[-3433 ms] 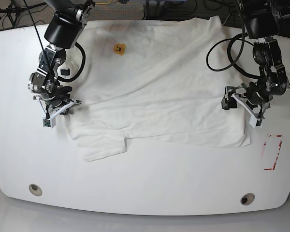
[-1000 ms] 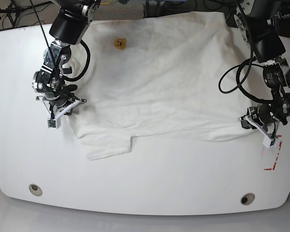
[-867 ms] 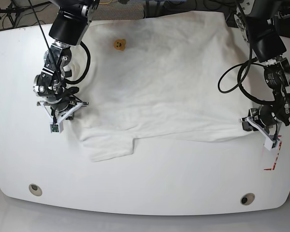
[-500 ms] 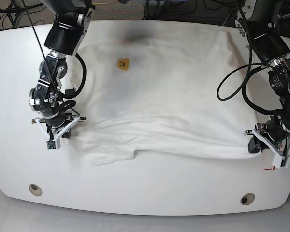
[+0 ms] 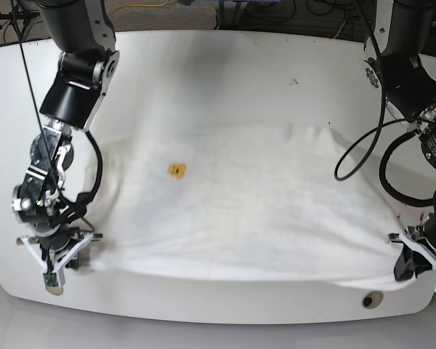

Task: Fold the T-shirt properly
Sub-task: 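Lift the hem with both grippers and carry it over the shirt toward the collar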

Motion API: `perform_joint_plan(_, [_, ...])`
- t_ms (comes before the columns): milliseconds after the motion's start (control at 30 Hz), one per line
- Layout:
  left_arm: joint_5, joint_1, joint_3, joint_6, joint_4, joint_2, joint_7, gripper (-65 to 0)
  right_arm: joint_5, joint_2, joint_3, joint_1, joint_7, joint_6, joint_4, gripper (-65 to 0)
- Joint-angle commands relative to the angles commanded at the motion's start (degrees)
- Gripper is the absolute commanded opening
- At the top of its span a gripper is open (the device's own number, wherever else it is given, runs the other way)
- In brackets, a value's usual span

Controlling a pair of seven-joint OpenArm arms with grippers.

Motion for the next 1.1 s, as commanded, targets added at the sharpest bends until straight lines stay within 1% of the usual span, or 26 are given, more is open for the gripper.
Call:
perform_joint_plan(133, [0.35,-6.86,0.18,0.00,-0.18,-0.18,0.00,-65.0,0.00,1.67,-2.64,6.59,-2.11,0.00,0.00,-65.0])
perform_joint_plan(200, [1.49,-9.49,0.35,0.00,-0.18,-0.18,0.00,-65.0,-0.09,2.55,-3.60,9.32,-3.08,0.00,0.00,-65.0])
perform_joint_plan(267, [3.96,-13.98,0.44,0.00,-0.18,-0.18,0.00,-65.0,0.09,3.87,-5.27,13.36,-4.40,0.00,0.00,-65.0])
perform_joint_plan(367, [5.98,-18.99,2.11,0.00,-1.58,-0.09,0.00,-65.0,0.09,4.92,-7.12,18.20,-5.45,0.00,0.00,-65.0])
perform_joint_plan(433, [6.59,-22.51,3.16,0.00,-3.34,-0.09,0.00,-65.0,0.09,5.80,-8.26,21.10,-6.07,0.00,0.00,-65.0])
perform_joint_plan(600, [6.77,-28.04,3.60,0.00,-7.12,-0.18,0.00,-65.0,0.09,7.12,-11.25,26.81,-7.47,0.00,0.00,-65.0])
perform_joint_plan(700, [6.77,-29.36,3.60,0.00,-9.05,-0.18,-0.09,-65.0,0.09,8.44,-12.40,28.22,-7.65,0.09,0.00,-65.0])
perform_joint_plan(900, [6.77,-29.45,3.60,0.00,-10.02,-0.18,-0.18,-65.0,0.09,8.88,-12.40,28.22,-7.82,0.18,0.26,-65.0])
perform_joint_plan(1000, [6.77,-28.13,3.52,0.00,-10.11,-0.18,-0.26,-65.0,-0.18,9.05,-12.31,28.04,-7.82,1.76,0.09,-65.0])
perform_joint_plan(1067, [6.77,-27.52,3.43,0.00,-10.11,-0.18,-0.35,-65.0,-0.26,9.58,-12.31,27.08,-7.82,2.37,0.18,-65.0])
perform_joint_plan(1100, [6.77,-27.52,3.43,0.00,-10.02,-0.18,-0.35,-65.0,-0.26,9.67,-12.31,26.81,-7.82,2.37,0.18,-65.0])
